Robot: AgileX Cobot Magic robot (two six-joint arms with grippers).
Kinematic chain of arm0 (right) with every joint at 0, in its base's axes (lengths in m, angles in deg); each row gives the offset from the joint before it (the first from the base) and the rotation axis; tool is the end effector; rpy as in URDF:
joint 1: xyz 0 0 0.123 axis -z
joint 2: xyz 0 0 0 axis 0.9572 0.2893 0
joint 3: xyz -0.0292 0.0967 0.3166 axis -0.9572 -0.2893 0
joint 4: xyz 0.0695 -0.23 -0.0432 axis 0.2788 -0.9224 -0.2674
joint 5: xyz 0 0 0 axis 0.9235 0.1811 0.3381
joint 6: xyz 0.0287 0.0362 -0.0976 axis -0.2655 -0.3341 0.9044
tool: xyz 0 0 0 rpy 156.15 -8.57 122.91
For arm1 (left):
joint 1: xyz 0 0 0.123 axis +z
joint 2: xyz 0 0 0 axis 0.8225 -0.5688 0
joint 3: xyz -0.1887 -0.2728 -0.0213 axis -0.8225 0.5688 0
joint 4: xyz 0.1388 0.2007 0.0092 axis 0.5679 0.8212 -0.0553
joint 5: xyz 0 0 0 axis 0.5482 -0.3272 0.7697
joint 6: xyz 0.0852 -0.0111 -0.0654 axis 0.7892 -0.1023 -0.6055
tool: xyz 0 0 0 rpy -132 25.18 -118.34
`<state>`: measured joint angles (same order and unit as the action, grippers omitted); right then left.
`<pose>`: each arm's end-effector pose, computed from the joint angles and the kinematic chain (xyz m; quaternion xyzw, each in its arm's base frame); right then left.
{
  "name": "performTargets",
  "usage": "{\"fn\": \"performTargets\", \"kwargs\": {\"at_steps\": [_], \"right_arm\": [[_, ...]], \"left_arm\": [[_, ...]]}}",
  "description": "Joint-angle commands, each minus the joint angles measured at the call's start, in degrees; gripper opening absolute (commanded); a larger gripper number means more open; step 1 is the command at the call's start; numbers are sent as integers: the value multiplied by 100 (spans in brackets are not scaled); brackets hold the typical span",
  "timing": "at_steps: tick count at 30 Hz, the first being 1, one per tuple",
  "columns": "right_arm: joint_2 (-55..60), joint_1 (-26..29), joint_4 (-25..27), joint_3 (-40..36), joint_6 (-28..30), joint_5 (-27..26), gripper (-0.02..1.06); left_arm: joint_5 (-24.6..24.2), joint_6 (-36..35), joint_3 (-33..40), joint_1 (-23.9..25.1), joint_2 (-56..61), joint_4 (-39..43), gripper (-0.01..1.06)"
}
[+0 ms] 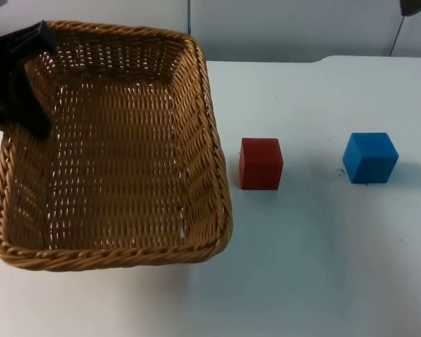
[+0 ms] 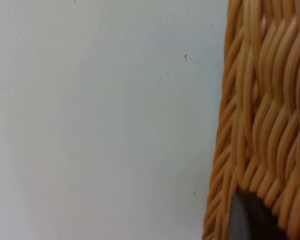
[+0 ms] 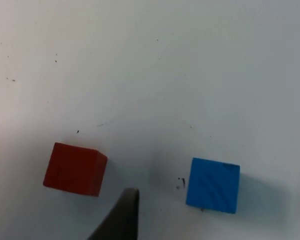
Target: Pick up the basket with the left hand and place the blue cube into the basket with the right hand.
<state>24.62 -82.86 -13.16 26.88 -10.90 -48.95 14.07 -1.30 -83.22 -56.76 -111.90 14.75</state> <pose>0.3391 0.0671 0.3325 -0.0986 0.9442 0.0641 0.3078 0.3402 -0.0584 0.2359 -0.0258 0.9663 -0.2437 0.0792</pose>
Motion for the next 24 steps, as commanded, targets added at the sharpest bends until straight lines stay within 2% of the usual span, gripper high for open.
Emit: {"fn": "performTargets", "kwargs": {"at_steps": [1, 5, 12, 20, 24], "right_arm": [[315, -78, -171, 200, -287, 41, 97], [881, -78, -699, 284, -1166, -59, 96], [1451, -78, -738, 284, -1346, -320, 96], [2096, -78, -738, 293, -1536, -879, 96], [2344, -78, -738, 307, -1536, -914, 96]], "left_arm": [[-83, 65, -65, -21, 18, -133, 0], [-83, 129, -65, -21, 18, -133, 0], [-83, 170, -65, -21, 7, -97, 0], [-179, 278, -74, -21, -227, -134, 0], [-122, 278, -74, -21, -254, -163, 0]]}}
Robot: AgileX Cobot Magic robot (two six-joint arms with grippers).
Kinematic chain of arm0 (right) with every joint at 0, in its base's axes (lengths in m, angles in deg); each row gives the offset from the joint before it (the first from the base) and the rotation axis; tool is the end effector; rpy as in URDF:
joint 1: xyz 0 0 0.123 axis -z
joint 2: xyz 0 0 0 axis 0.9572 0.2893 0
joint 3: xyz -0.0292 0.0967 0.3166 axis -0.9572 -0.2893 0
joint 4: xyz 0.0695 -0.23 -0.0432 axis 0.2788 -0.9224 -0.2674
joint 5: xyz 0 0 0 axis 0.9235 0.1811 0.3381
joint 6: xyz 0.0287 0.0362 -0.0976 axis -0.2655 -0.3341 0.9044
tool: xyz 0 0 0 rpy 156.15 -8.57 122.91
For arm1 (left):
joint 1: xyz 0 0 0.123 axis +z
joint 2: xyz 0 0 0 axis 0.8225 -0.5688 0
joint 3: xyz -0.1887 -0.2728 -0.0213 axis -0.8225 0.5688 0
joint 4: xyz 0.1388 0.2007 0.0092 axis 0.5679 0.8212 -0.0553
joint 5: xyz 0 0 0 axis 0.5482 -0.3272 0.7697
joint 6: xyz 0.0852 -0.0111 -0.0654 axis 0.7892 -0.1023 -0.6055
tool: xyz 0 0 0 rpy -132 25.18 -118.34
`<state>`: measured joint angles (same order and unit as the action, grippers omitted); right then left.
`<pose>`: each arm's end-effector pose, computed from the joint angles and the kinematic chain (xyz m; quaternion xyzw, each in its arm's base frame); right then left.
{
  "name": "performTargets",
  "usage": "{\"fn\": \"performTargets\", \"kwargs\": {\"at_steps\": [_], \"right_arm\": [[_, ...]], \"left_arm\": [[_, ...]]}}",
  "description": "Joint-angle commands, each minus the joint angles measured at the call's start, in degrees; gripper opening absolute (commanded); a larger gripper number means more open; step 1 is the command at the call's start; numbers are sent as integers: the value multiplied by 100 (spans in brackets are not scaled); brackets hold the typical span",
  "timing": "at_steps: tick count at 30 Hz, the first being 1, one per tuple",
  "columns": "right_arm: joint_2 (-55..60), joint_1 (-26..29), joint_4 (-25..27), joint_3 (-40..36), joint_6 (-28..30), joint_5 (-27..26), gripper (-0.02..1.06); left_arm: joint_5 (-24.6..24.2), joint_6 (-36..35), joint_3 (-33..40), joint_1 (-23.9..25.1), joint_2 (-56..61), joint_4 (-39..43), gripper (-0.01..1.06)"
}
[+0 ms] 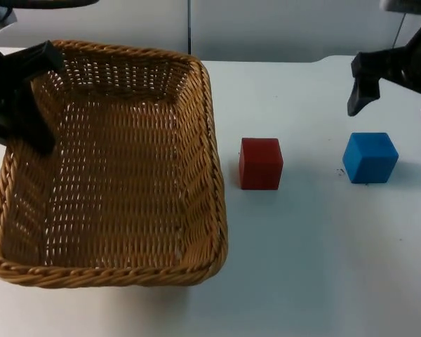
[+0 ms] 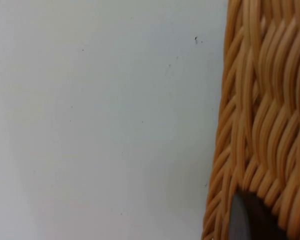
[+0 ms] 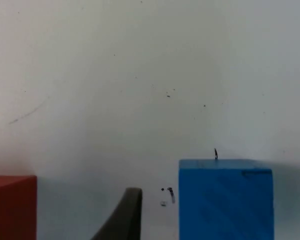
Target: Pick up the basket with the left hand and place the blue cube into the basket with the right hand.
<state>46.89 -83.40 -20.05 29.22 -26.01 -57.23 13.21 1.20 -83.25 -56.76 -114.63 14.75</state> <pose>0.4158 0.0755 0.2007 -0.0088 0.9772 0.0380 0.2087 0.3437 -0.0591 0.2197 -0.0085 0.9683 -0.2436 0.0548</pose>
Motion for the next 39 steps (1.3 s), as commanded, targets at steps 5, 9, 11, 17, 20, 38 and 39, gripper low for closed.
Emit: {"fn": "performTargets", "kwargs": {"at_steps": [5, 9, 11, 17, 20, 38, 39], "right_arm": [[363, -24, -49, 114, -41, -174, 96], [568, -24, -11, 211, -90, -173, 94], [623, -24, -11, 255, -133, -187, 92], [738, -24, 47, 296, -133, -260, 84], [787, -24, 116, 296, -133, -260, 84], [894, -24, 221, 296, -68, -61, 9], [848, -24, 221, 296, 30, -6, 0]], "left_arm": [[-29, 56, -70, -21, 18, -179, 0], [-29, 56, -70, -21, 18, -191, 0], [-29, 70, -70, -21, 18, -190, 0], [14, 70, -70, -21, 18, -190, 0], [23, 70, -70, -21, 18, -190, 0], [25, 160, -70, -21, 18, -211, 0], [25, 160, -70, -21, 18, -211, 0]]}}
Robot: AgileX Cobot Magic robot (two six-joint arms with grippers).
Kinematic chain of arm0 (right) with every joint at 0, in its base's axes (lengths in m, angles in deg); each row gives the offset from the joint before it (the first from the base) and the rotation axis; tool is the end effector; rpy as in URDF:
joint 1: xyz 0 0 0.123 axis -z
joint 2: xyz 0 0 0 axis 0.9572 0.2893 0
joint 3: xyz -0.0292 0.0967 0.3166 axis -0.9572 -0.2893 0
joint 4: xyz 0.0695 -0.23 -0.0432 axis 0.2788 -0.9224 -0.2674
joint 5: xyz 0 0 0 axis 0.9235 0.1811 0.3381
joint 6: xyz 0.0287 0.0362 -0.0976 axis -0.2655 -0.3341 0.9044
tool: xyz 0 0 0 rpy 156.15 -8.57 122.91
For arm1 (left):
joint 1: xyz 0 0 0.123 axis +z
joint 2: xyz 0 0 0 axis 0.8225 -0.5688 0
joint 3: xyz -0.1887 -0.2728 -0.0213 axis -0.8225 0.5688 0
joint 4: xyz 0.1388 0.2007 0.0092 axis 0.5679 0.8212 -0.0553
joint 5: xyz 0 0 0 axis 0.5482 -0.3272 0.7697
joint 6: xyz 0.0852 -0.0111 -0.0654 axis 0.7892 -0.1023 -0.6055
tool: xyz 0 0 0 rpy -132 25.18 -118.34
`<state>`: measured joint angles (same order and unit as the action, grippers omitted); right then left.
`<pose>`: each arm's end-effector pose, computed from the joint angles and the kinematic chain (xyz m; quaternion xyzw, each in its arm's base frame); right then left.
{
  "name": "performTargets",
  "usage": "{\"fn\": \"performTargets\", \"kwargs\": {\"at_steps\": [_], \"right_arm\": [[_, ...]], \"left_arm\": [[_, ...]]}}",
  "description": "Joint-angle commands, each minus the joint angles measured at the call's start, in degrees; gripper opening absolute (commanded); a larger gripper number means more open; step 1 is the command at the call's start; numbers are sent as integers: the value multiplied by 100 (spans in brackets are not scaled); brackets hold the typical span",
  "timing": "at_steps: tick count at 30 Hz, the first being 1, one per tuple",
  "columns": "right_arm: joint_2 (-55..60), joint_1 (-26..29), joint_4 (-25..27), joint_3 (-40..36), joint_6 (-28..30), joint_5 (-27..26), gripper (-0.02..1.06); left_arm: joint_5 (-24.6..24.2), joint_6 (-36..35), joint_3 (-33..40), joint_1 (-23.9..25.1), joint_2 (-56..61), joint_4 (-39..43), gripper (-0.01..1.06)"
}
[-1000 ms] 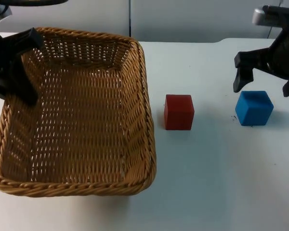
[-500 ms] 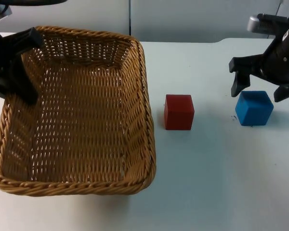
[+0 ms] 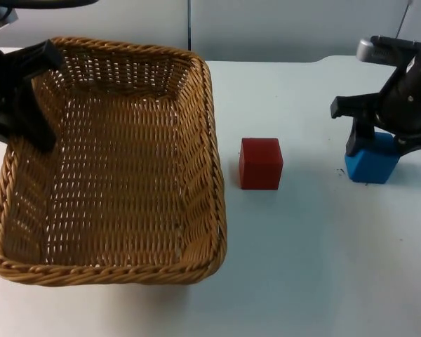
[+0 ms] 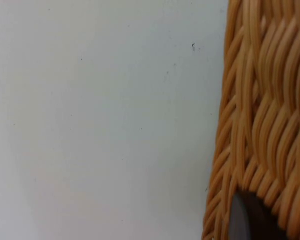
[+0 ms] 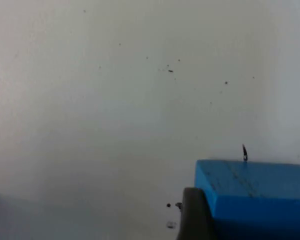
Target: Pick up the basket with the left hand and place the blue cube into the basket with the right hand.
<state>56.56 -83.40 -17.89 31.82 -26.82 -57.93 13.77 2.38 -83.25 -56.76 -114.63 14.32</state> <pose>0.4347 0.0811 0.1394 0.0126 0.9873 0.0419 0.1525 0.3449 -0.0593 0.2199 -0.0020 0.9677 -0.2443 0.0622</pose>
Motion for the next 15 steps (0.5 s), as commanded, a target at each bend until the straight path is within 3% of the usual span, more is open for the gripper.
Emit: {"fn": "performTargets", "kwargs": {"at_steps": [1, 15], "right_arm": [[-120, -24, 5, 36, 111, 64, 0], [-2126, -75, -6, 48, 750, 1043, 0]], "left_arm": [[-31, 42, -70, -21, 18, -169, 0], [-91, 42, -70, -21, 18, -169, 0]]}}
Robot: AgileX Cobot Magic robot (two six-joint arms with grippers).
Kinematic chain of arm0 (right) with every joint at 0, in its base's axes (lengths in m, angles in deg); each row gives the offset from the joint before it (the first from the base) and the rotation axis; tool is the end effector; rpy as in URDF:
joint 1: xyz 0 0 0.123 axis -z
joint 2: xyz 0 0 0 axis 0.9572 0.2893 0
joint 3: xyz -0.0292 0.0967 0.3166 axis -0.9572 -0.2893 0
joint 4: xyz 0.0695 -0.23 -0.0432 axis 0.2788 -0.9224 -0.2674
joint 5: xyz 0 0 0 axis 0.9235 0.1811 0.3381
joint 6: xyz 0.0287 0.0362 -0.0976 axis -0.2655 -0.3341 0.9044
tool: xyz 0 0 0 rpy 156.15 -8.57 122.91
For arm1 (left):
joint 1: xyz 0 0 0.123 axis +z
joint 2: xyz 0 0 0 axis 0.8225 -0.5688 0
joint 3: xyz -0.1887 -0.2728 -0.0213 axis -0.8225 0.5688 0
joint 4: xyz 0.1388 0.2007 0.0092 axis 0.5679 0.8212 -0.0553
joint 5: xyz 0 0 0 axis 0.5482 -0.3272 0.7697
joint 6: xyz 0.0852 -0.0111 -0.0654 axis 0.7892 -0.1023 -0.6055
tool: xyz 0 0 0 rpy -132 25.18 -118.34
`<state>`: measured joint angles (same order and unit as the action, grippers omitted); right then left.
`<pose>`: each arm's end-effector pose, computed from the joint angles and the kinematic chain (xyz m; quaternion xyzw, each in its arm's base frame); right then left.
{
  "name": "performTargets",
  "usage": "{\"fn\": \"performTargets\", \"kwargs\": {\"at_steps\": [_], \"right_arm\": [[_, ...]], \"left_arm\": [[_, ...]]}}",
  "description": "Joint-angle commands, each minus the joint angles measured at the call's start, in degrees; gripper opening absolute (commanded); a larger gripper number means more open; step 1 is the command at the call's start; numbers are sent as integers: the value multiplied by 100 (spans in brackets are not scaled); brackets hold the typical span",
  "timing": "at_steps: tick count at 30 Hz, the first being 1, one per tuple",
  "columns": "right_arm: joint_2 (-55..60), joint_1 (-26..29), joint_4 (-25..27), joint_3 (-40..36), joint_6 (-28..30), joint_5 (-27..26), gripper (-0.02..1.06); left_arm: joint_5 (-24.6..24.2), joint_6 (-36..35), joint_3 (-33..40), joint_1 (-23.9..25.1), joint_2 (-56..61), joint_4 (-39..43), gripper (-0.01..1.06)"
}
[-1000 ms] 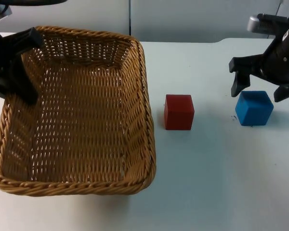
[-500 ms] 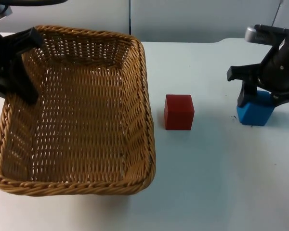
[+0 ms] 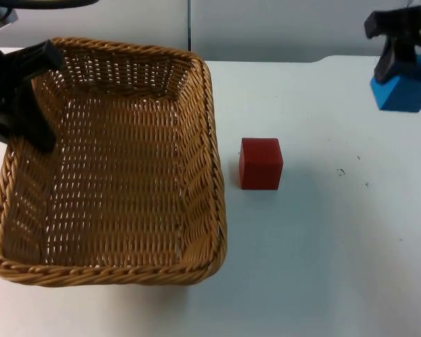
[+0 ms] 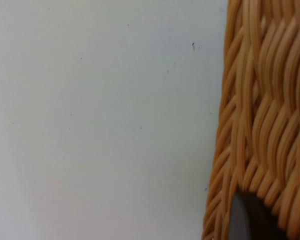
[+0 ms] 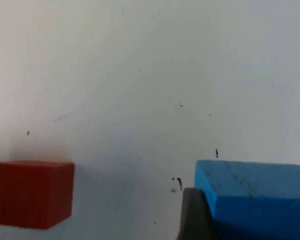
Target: Pick up the basket with the left hand and place the blue cube into the basket with the right hand.
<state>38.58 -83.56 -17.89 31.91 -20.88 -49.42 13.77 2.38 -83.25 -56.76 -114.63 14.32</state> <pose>0.3950 0.0757 0.2671 -0.0430 0.9699 0.0478 0.2350 0.3449 -0.0593 0.2199 -0.0020 0.9677 -0.2443 0.0622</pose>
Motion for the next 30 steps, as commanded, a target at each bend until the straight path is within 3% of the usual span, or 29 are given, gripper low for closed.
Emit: {"fn": "performTargets", "kwargs": {"at_steps": [1, 6, 14, 22, 30], "right_arm": [[-328, -60, -6, 38, 155, 192, 0], [-1146, -403, 22, 38, 326, 277, 0], [-1673, -1416, 22, 38, 415, 31, 0], [-1647, -2469, 22, 38, 415, -757, 0], [-1393, -2865, 36, 38, 415, -1137, 0]], "left_arm": [[-91, 42, -70, -21, 18, -169, 0], [-91, 42, -70, -21, 18, -232, 0], [-91, 42, -70, -21, 18, -265, 0], [-91, 42, -70, -21, 18, -265, 0], [-93, 42, -70, -21, 18, -291, 0]]}}
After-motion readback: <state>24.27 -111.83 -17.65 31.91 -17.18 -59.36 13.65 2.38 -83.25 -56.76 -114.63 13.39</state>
